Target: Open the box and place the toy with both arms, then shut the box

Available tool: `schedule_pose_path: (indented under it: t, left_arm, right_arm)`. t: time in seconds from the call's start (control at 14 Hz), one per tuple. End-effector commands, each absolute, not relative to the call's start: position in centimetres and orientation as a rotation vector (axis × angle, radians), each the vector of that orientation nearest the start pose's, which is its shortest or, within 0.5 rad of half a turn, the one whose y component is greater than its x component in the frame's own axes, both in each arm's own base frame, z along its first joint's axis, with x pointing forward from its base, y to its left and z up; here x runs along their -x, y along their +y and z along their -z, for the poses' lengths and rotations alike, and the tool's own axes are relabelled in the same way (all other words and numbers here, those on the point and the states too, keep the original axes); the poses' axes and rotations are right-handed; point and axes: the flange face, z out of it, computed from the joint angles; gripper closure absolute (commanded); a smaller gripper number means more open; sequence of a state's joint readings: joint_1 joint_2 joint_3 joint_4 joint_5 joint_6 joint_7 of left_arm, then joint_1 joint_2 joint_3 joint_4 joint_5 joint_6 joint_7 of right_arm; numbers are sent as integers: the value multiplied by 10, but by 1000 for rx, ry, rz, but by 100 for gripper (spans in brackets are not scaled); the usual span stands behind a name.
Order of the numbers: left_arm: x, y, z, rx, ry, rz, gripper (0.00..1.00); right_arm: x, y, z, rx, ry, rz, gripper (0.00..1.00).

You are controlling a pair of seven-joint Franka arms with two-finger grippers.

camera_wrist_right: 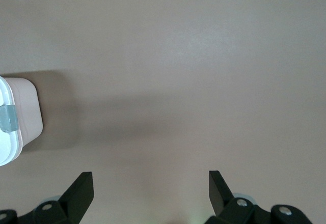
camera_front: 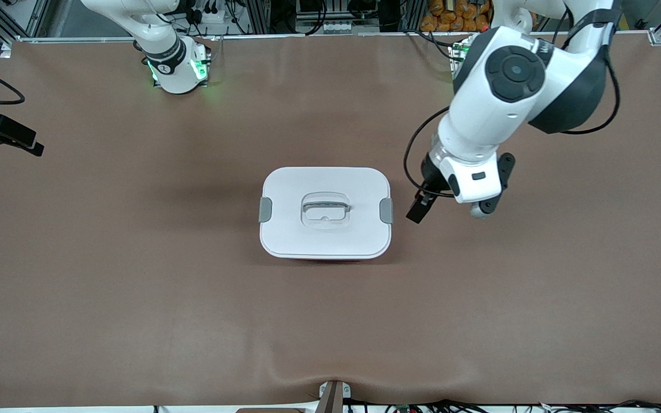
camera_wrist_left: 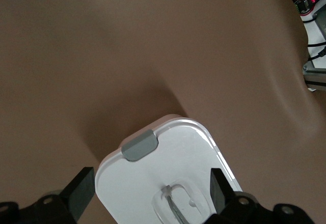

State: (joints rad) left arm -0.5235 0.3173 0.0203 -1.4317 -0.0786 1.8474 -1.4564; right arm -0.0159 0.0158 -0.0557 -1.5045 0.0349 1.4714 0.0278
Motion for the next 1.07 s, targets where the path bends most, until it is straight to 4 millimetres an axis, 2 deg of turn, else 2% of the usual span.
schedule_pose_path:
  t: [0.0,0.07,0.43,0.79,0.93,1.0]
  left_arm:
    - [-580,-310,-533,2932,-1370,1,0]
    - [-586,-296,-534,2947,-1323,4,0]
    - [-588,-261,-557,3001,-888,155,0]
    - [-596,-208,-579,3056,-612,163,0]
    - [-592,-195,-595,3062,-595,184,0]
    - [-591,-191,-597,3064,-556,173,0]
  right_arm:
    - [-544,-37,-643,3103,149,-56,0]
    - [-545,-35,-643,3103,144,-56,0]
    - [-544,-35,-643,3103,146,-58,0]
    - [-544,-34,-644,3103,144,-56,0]
    - [-544,-35,-643,3103,146,-63,0]
    - [-544,-35,-642,3103,146,-66,0]
